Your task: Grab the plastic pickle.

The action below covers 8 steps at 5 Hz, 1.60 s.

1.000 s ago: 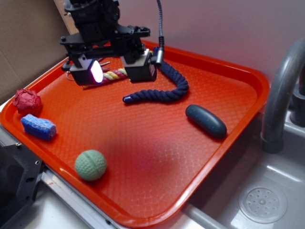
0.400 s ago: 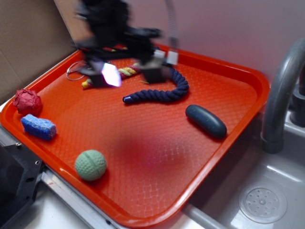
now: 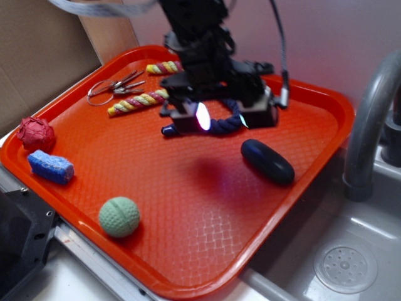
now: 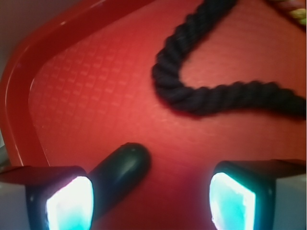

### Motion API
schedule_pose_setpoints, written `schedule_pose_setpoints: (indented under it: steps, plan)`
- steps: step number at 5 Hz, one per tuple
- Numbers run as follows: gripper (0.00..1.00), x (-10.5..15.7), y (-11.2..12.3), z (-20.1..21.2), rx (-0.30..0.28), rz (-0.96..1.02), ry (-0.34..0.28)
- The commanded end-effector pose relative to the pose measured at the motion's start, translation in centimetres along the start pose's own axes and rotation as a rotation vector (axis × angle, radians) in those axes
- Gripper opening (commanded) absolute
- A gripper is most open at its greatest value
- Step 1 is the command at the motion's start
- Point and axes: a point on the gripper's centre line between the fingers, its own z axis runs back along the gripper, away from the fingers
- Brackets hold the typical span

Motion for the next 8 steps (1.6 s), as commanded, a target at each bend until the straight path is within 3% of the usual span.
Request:
schedule_pose_setpoints:
  steps: [1,2,3,4,5,6,7,8]
  plan:
    - [1.00,0.6,-3.1,-1.3,0.027,0.009,0.053]
    - [1.00,-0.3,-4.2,-2.4,0.071,0.033,0.086]
    - [1.00,-0.2,-4.0,-4.8,0.112,0.007,0.209]
    - [1.00,-0.8,-3.3,-6.2,0.130,0.019,0.257]
    - [0.00,-1.1,-2.7,-6.9,0.130,-0.001,0.267]
    - [0.00,-0.9,-0.9,-6.4,0.083,-0.049,0.226]
    - [0.00,-0.6,2.2,-5.6,-0.013,-0.142,0.208]
    - [0.00,-0.1,4.6,-5.1,-0.054,-0.136,0.194]
